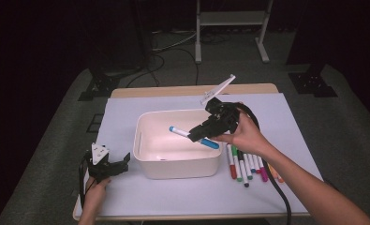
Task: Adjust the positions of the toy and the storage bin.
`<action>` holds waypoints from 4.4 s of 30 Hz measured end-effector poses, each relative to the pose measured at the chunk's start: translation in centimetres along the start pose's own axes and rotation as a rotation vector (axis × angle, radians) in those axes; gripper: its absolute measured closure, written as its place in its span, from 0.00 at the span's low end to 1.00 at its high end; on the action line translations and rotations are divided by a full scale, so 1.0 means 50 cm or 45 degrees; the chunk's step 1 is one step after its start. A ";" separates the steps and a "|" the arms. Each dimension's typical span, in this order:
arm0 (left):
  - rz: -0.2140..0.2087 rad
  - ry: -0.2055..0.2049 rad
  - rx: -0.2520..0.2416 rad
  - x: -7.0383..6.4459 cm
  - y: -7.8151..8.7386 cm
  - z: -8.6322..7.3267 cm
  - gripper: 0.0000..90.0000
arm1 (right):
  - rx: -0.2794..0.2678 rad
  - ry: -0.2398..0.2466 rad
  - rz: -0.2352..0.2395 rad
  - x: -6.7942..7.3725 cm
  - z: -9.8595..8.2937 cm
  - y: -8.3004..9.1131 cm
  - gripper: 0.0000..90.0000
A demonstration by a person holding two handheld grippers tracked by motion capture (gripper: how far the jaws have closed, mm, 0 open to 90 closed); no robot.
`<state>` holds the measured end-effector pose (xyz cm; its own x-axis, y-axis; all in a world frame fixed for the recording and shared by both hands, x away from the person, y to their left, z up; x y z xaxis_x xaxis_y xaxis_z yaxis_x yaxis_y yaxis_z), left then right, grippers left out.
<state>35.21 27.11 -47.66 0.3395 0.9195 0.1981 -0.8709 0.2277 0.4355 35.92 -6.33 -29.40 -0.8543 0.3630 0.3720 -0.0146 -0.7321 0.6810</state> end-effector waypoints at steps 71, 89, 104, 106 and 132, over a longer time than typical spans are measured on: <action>-0.003 0.016 -0.007 0.002 0.000 0.000 0.00 | 0.383 0.179 0.026 -0.031 0.011 -0.208 0.75; 0.003 0.006 0.003 0.001 0.000 0.000 0.00 | -0.064 -0.025 -0.130 -0.110 -0.127 0.081 0.60; 0.014 0.002 0.006 0.001 -0.001 0.000 0.00 | -0.228 -0.488 -0.442 -0.276 -0.432 0.180 0.56; 0.016 0.000 0.007 0.001 -0.001 0.000 0.00 | -0.230 -0.545 -0.479 -0.290 -0.462 0.176 0.59; 0.016 -0.002 0.006 0.000 0.000 0.000 0.00 | -0.176 -0.743 -0.757 -0.320 -0.592 0.175 0.84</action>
<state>35.23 27.12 -47.68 0.3294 0.9217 0.2047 -0.8732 0.2149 0.4374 34.07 -35.62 -48.04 -0.2794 0.9221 0.2678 -0.4730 -0.3749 0.7973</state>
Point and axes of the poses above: each handheld gripper's, and its own axes: y roughly backward along the jaws, z roughly out of its top, x roughly to its left, the point moved 5 cm from there along -y, roughly forward along the jaws, and after that the axes turned 8 degrees about -y, right-handed, at the moved point
